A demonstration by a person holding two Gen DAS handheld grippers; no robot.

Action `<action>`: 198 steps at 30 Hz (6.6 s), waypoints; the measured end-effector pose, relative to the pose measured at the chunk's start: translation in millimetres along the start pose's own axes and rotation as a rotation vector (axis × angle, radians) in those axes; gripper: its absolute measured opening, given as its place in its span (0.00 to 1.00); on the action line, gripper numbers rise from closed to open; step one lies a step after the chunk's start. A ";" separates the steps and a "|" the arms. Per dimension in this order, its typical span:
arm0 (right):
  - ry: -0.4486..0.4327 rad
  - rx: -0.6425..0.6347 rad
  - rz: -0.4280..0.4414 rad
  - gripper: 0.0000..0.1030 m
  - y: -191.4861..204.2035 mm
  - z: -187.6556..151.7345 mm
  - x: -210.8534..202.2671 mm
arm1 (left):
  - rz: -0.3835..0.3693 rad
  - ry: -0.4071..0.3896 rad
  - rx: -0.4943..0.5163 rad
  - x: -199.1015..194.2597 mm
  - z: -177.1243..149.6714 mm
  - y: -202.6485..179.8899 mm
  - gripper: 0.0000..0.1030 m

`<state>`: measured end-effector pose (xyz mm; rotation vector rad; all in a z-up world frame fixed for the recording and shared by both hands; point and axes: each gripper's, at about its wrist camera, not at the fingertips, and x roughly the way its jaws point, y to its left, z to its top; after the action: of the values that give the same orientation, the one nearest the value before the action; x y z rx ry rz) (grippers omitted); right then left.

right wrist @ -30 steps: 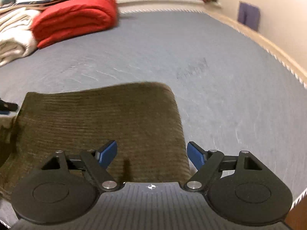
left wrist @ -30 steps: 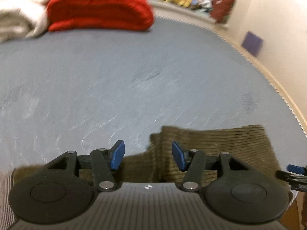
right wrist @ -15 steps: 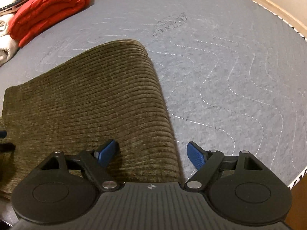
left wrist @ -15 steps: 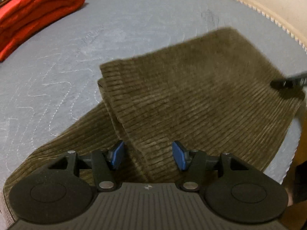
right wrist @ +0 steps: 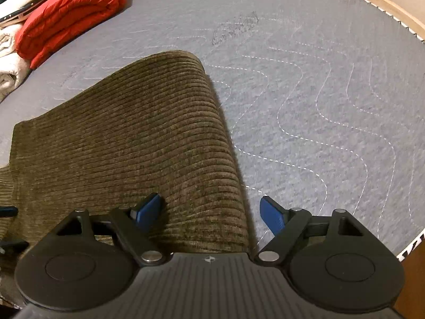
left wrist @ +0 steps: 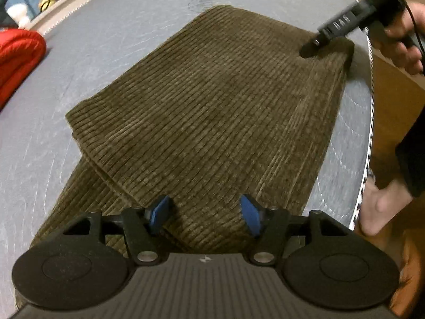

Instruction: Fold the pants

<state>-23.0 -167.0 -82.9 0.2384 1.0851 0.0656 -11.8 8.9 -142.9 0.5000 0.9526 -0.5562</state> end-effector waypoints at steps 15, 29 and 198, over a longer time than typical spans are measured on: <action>0.040 0.090 0.057 0.72 -3.0 -9.7 -12.8 | 0.060 -0.097 -0.331 -9.7 16.7 59.7 0.63; -0.520 -0.611 0.065 0.33 148.6 -68.2 -103.9 | -0.314 -0.392 -0.563 -66.6 55.8 70.7 0.91; -0.225 -0.291 -0.001 0.99 156.7 17.8 -29.9 | 0.334 -0.173 -0.785 -42.4 68.7 -5.1 1.00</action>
<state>-11.3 -22.5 -14.0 -0.0174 0.8396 0.1905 7.5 -28.3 -73.7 -0.1005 0.8209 0.0954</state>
